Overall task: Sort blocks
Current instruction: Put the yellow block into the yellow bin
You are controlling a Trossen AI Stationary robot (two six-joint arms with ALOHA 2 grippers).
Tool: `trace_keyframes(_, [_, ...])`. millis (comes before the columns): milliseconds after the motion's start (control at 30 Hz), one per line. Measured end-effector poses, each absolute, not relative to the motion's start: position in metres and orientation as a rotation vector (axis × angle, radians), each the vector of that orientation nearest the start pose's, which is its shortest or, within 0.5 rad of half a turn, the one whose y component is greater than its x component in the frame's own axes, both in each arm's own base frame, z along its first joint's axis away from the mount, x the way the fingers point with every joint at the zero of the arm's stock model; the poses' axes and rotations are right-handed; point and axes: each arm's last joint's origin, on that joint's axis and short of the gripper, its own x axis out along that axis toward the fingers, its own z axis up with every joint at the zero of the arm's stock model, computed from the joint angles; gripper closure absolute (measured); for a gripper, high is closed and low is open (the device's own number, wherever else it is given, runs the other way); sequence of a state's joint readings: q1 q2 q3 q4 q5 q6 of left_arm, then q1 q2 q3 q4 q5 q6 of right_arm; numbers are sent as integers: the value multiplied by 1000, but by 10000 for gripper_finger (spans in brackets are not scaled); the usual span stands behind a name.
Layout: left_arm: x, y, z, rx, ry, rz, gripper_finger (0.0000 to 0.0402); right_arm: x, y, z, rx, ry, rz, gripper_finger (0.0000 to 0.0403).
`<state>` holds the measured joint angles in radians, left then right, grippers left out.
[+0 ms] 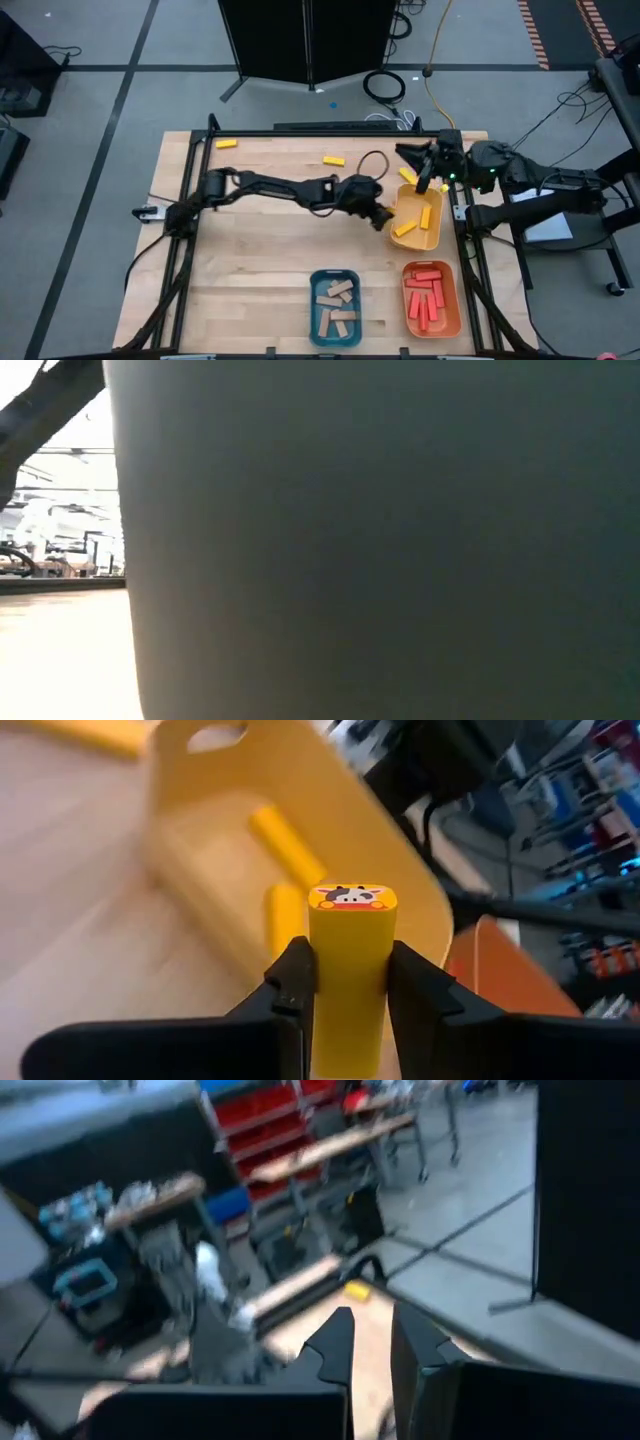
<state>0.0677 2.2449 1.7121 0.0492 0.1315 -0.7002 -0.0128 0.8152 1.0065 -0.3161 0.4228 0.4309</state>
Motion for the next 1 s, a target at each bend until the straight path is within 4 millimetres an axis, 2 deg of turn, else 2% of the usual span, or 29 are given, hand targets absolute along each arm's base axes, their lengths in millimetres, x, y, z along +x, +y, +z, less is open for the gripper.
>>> trace_keyframes(200, [560,34,187,-828,403,22,329,142,-16,406,351,-116,-530,403])
trace_keyframes(367, [580,39,175,-906,400,-51,329,133,-16,413,320,-171,-525,403])
trace_keyframes(467, [581,42,170,-899,407,-51,314,132,-16,413,317,-168,-525,403])
trace_keyframes(633, [580,53,172,-832,387,-55,212,131,-16,413,316,-166,-515,403])
trace_keyframes(733, [578,64,174,-850,406,-104,173,130,-15,413,291,-156,-499,403])
trace_keyframes(867, [571,79,183,-855,453,-89,163,129,-15,413,167,-124,-501,403])
trace_keyframes(933, [564,87,197,-800,467,-71,165,129,-16,413,104,-109,-510,403])
trace_keyframes(1000, [553,94,221,-722,472,-39,168,129,-16,413,44,-92,-518,403])
